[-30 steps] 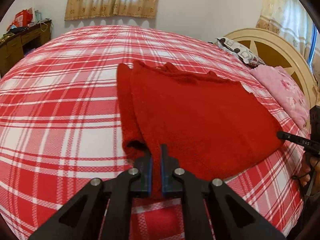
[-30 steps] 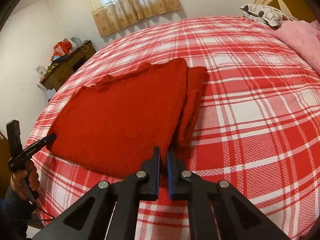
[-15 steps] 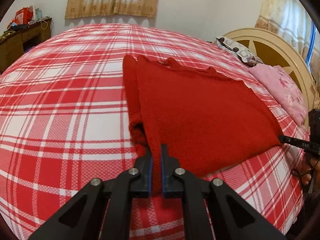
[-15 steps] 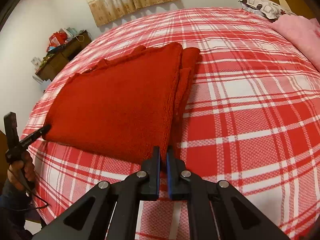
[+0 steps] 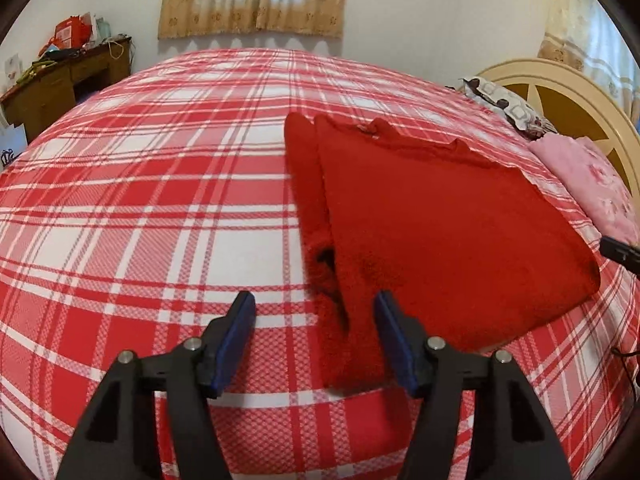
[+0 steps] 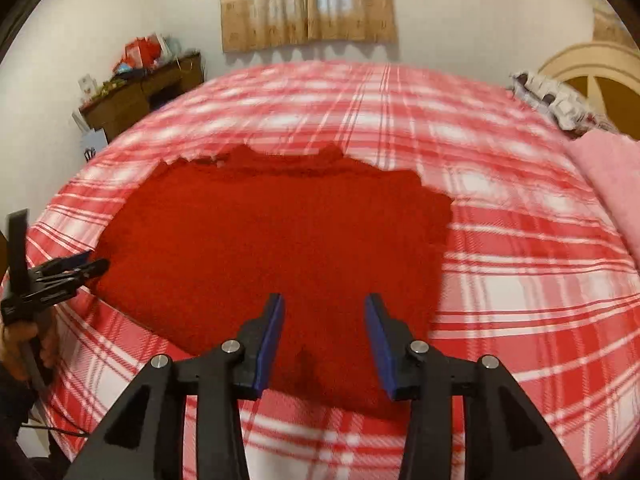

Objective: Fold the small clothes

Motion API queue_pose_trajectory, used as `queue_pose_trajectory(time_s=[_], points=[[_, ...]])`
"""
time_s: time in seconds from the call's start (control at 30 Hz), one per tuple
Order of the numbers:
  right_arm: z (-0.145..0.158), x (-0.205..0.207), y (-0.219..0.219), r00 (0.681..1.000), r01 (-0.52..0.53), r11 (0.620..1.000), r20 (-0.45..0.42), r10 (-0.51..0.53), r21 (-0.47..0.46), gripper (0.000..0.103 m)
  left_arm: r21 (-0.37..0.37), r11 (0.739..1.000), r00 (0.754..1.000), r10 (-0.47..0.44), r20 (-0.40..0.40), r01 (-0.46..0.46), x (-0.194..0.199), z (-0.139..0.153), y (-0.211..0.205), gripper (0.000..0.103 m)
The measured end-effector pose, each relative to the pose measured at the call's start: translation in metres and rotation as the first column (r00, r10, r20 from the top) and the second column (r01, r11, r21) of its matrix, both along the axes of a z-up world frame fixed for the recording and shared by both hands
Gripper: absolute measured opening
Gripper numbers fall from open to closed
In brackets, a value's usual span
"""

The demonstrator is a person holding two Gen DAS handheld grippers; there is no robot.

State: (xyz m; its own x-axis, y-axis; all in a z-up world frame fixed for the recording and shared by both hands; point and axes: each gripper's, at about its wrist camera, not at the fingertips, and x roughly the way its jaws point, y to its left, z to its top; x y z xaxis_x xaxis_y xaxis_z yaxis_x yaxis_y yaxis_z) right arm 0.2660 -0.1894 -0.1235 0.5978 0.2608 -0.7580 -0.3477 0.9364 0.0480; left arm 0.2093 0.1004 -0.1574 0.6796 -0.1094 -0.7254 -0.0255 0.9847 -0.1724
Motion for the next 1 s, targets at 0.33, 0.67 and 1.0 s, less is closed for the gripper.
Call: queue_pose_trajectory(time_s=[0.33, 0.67, 1.0], points=[[-0.040, -0.017, -0.022, 0.998, 0.030, 0.999, -0.057, -0.031, -0.009, 0.043, 0.046, 0.999, 1.000, -0.016, -0.026, 0.017, -0.001, -0.002, -0.002, 0.081], [-0.042, -0.020, -0.016, 0.998, 0.058, 0.998, -0.035, -0.059, -0.037, 0.044, 0.070, 0.998, 1.000, 0.009, -0.026, -0.007, -0.002, -0.004, -0.002, 0.092], [-0.030, -0.043, 0.002, 0.998, 0.064, 0.988, 0.001, -0.064, -0.142, 0.048, 0.054, 0.999, 0.999, 0.000, -0.033, 0.002, -0.008, -0.004, 0.003, 0.099]])
